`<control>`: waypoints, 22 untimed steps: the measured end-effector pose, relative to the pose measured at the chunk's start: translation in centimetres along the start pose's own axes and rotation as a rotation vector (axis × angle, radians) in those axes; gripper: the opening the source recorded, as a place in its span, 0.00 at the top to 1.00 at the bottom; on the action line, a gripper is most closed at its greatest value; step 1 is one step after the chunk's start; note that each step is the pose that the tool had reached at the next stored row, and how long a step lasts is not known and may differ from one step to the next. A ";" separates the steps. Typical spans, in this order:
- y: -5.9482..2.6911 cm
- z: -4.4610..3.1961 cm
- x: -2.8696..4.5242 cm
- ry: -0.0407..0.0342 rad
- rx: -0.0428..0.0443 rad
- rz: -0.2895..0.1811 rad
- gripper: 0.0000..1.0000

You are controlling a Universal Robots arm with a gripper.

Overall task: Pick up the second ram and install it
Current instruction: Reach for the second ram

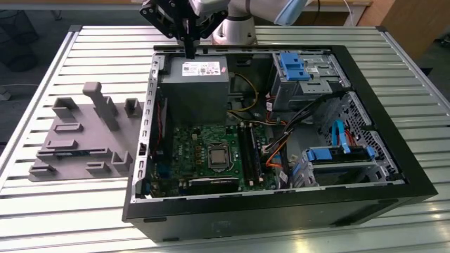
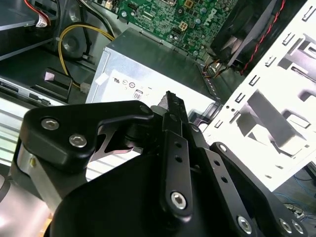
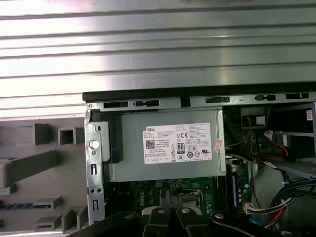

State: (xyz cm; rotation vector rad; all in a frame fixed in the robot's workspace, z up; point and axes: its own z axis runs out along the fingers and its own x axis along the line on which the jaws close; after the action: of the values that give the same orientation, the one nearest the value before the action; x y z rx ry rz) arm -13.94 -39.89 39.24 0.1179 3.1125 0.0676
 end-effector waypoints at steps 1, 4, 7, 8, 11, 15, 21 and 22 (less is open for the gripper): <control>0.00 0.00 0.00 0.0000 0.0000 0.000 0.89; 0.00 0.00 0.02 0.0000 0.0000 0.000 0.89; -0.01 0.00 0.11 0.0000 -0.0001 0.000 0.89; -0.02 0.00 0.17 0.0000 -0.0001 0.000 0.89; -0.04 -0.01 0.42 0.0000 -0.0001 0.000 0.89; -0.06 -0.02 0.77 0.0000 0.0000 0.000 0.89; -0.09 -0.03 1.20 -0.0001 0.0000 0.000 0.89; -0.10 -0.03 1.26 0.0000 0.0000 0.000 0.89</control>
State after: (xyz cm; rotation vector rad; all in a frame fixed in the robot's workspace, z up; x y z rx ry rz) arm -15.21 -39.89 39.24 0.1180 3.1125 0.0676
